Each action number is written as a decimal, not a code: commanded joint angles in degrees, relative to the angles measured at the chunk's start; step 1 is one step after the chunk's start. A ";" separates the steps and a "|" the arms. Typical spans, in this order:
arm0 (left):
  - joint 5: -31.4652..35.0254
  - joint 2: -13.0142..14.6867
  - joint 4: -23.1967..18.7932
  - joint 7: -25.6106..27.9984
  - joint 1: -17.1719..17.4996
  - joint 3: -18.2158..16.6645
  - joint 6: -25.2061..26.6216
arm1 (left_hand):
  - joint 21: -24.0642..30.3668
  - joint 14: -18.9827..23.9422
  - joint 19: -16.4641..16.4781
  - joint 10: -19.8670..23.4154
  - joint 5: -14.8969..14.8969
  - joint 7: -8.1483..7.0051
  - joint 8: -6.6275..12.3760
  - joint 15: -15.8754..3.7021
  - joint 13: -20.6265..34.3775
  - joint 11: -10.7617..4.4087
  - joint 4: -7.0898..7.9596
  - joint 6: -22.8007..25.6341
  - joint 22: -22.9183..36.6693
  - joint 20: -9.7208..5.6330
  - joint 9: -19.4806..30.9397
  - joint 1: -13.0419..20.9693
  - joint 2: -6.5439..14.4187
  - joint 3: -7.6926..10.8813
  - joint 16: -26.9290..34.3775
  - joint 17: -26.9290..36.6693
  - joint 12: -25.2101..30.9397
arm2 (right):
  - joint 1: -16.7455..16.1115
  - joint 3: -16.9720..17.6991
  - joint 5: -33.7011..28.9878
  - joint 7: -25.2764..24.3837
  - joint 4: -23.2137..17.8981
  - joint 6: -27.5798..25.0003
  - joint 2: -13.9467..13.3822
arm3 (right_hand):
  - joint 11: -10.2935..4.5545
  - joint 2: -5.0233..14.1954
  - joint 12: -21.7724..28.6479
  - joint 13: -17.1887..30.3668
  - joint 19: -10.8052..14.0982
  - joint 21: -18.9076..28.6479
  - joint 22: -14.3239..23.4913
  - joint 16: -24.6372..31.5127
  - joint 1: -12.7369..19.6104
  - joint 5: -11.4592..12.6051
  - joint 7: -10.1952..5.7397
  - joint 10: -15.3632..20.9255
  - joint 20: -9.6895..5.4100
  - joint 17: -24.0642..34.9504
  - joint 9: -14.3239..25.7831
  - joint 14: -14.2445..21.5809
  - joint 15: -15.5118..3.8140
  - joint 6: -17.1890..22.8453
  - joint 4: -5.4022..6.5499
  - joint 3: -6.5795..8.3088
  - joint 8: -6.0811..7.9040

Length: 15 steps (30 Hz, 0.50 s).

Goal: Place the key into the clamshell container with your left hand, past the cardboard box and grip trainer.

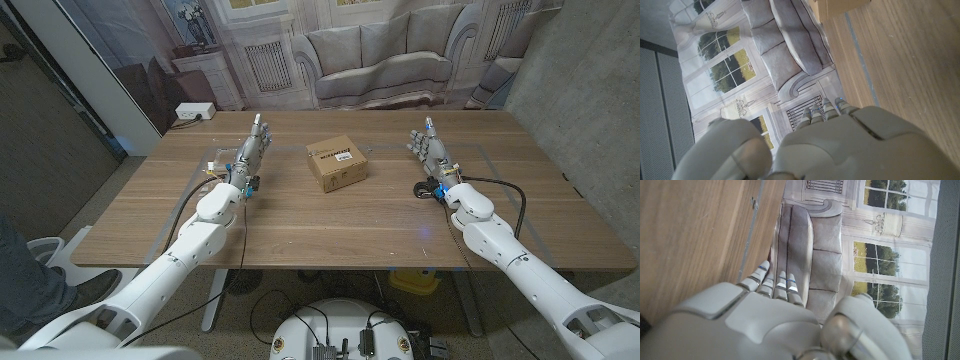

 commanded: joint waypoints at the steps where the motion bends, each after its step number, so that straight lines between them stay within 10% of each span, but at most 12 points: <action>1: 3.06 0.11 0.26 1.23 -0.55 0.58 -2.29 | 0.27 1.21 0.76 0.91 0.36 -0.14 0.60 -0.13 0.16 -0.36 -0.68 1.06 0.19 -1.38 0.30 1.42 0.51 0.19 0.55 0.16 0.48 | -1.75 0.65 -0.16 -2.36 -2.54 -0.40 -0.56 | 0.01 0.55 0.27 0.17 0.46 -0.14 0.12 0.35 0.22 0.39 0.06 0.53 -0.84 0.17 0.11 0.57 -0.24 0.58 0.21 0.00 0.38; 15: 9.45 -0.98 4.23 4.74 -2.35 0.76 -8.99 | 0.63 4.25 2.59 4.13 0.58 -0.55 1.33 -1.05 0.17 -0.72 -2.55 4.59 0.12 -1.39 0.33 5.28 1.67 1.21 0.77 0.09 1.03 | -3.45 1.17 -0.95 -6.20 -6.12 -1.58 -0.92 | 0.02 0.80 0.26 0.18 0.56 -0.45 0.13 0.31 0.30 0.49 0.05 0.49 -0.75 0.16 0.11 0.57 -0.14 0.78 0.13 0.01 0.42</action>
